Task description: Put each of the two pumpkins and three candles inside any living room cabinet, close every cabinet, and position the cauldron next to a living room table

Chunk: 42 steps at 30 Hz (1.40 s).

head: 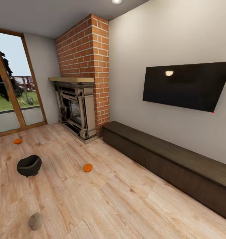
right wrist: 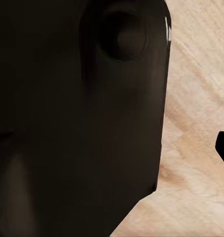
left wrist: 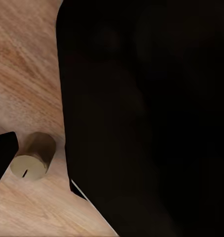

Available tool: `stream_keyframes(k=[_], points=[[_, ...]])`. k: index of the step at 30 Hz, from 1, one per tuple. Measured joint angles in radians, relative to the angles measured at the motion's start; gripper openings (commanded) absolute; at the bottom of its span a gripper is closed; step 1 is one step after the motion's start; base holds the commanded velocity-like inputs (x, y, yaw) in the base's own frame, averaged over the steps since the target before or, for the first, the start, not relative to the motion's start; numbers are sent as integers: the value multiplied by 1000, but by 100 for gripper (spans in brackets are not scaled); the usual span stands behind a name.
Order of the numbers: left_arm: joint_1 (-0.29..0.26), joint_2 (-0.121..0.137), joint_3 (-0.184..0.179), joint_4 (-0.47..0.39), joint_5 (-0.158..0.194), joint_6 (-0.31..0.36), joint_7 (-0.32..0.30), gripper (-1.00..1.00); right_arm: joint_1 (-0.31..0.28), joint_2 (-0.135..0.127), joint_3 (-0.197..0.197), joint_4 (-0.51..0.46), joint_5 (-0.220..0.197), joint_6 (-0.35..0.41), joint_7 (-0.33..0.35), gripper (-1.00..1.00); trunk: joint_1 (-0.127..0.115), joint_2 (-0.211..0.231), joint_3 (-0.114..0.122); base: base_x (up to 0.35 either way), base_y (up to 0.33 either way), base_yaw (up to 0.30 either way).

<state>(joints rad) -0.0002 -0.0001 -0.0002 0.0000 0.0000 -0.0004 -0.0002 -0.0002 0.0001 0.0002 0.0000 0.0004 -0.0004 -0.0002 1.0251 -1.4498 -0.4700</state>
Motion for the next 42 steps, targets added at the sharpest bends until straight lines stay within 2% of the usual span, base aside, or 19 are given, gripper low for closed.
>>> stream_keyframes(k=[3,11,35,42], points=[[-1,-15,-1,-2,0,-4,-1,100,-1,16,3,0,4,-4,-1,100,0,0,0,0,0,0],[-1,-10,-1,-2,0,-4,-1,100,-1,25,7,0,15,-2,-1,100,0,0,0,0,0,0],[-1,-9,0,-2,0,-4,-1,100,-1,26,2,0,5,-6,-1,100,0,0,0,0,0,0],[-1,-18,5,-2,1,-5,-1,100,-1,26,1,0,3,-6,-1,100,0,0,0,0,0,0]])
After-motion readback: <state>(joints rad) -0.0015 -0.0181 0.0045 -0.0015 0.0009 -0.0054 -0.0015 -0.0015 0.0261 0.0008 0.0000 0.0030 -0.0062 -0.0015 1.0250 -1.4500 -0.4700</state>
